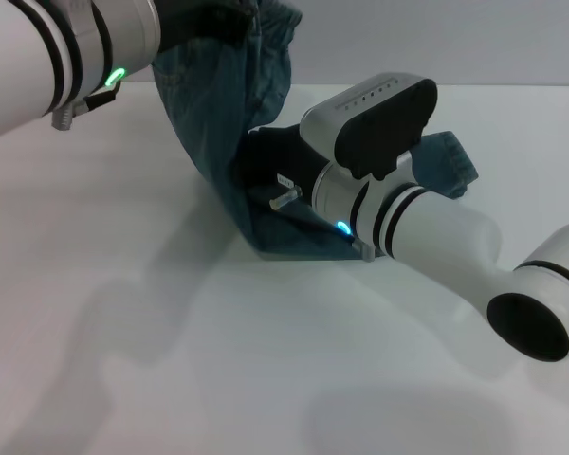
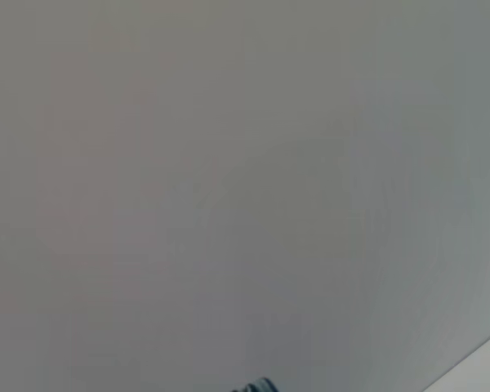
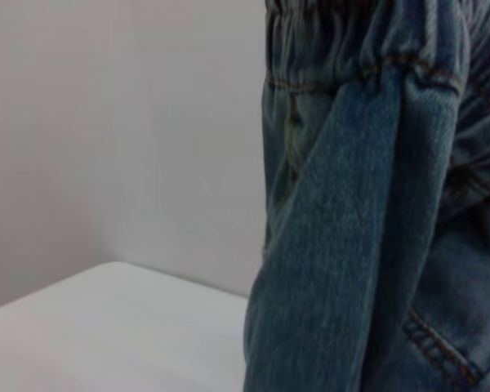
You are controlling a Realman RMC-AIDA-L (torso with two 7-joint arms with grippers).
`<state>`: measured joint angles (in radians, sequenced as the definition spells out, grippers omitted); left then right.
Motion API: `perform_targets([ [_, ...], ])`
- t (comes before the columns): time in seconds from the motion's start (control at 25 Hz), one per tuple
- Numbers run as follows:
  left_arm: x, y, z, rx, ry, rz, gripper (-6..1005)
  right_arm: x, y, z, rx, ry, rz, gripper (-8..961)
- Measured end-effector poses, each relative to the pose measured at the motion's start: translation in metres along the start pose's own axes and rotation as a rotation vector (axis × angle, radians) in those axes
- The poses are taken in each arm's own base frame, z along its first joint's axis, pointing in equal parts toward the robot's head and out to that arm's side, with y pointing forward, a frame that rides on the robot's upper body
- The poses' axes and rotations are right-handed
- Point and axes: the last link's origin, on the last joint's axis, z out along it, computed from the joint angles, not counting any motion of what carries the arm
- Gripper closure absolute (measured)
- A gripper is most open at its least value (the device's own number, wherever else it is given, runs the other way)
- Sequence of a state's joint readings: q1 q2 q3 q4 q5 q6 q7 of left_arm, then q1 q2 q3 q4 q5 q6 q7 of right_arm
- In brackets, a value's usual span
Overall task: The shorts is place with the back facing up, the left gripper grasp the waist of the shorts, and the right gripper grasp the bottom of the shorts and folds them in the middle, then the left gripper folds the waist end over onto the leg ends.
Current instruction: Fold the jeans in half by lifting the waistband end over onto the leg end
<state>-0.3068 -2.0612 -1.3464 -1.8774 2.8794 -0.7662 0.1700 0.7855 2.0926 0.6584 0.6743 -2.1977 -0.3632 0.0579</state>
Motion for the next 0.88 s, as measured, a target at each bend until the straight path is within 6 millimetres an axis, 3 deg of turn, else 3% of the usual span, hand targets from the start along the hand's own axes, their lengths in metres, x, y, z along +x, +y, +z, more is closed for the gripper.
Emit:
perform_targets([
  [0.2, -0.001, 0.001, 0.000, -0.001, 0.002, 0.001, 970, 0.005, -0.006, -0.004, 0.025, -0.002, 0.039, 953],
  [0.6, 0.000, 0.000, -0.003, 0.001, 0.009, 0.002, 970, 0.032, -0.049, -0.047, 0.222, -0.053, 0.131, 953],
  [0.88, 0.008, 0.009, -0.007, -0.020, 0.037, 0.017, 970, 0.036, -0.059, -0.057, 0.275, -0.076, 0.150, 953],
])
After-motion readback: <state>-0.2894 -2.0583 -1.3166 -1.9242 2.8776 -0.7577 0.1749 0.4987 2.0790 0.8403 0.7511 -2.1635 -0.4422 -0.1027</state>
